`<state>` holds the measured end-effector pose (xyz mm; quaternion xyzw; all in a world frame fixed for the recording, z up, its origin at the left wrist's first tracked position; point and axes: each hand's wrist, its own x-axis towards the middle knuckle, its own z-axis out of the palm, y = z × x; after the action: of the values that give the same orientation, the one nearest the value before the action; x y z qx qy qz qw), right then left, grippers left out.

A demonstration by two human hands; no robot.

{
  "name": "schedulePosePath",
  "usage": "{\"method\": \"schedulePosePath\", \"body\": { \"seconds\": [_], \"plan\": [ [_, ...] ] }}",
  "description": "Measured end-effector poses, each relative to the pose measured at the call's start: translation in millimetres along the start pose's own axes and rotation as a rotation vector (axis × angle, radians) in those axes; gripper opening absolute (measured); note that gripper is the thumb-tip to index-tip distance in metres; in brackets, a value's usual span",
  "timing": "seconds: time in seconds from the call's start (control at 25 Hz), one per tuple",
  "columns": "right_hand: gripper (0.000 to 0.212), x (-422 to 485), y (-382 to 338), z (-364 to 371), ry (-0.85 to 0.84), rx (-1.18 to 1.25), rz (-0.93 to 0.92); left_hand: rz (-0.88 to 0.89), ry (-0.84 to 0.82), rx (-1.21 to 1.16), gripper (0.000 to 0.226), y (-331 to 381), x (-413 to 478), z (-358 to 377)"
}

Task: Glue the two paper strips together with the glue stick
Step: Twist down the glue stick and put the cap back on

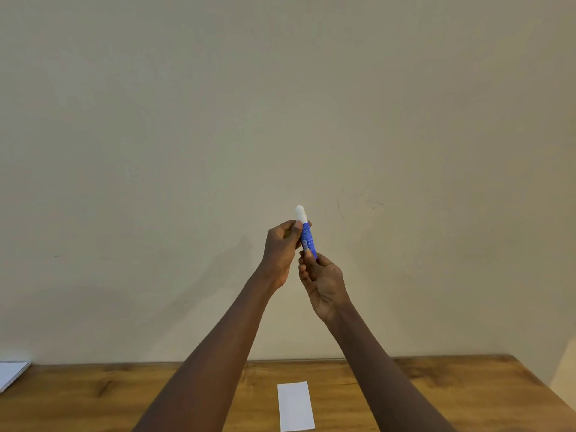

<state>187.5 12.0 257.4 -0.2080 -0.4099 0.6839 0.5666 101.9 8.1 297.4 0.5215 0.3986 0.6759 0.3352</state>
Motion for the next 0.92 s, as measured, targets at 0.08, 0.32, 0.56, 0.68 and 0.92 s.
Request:
{"method": "schedulePosePath", "body": {
  "seconds": [0.08, 0.32, 0.56, 0.68, 0.92],
  "plan": [
    [0.027, 0, -2, -1, 0.012, 0.010, 0.009, 0.008, 0.012, -0.010, 0.024, 2, 0, 1],
    [0.037, -2, -13, 4, 0.050, 0.169, 0.187, 0.011, -0.030, -0.125, 0.019, 5, 1, -1],
    [0.039, -5, -10, 0, 0.030, 0.155, 0.063, -0.007, -0.006, -0.138, 0.020, 8, 2, 0],
    [0.057, -3, -19, -1, 0.052, 0.084, 0.204, -0.008, -0.003, -0.151, 0.022, 7, 2, 3],
    [0.015, -3, -14, -1, 0.090, 0.226, 0.003, -0.005, 0.003, -0.115, 0.030, 6, 4, 8]
  ]
}}
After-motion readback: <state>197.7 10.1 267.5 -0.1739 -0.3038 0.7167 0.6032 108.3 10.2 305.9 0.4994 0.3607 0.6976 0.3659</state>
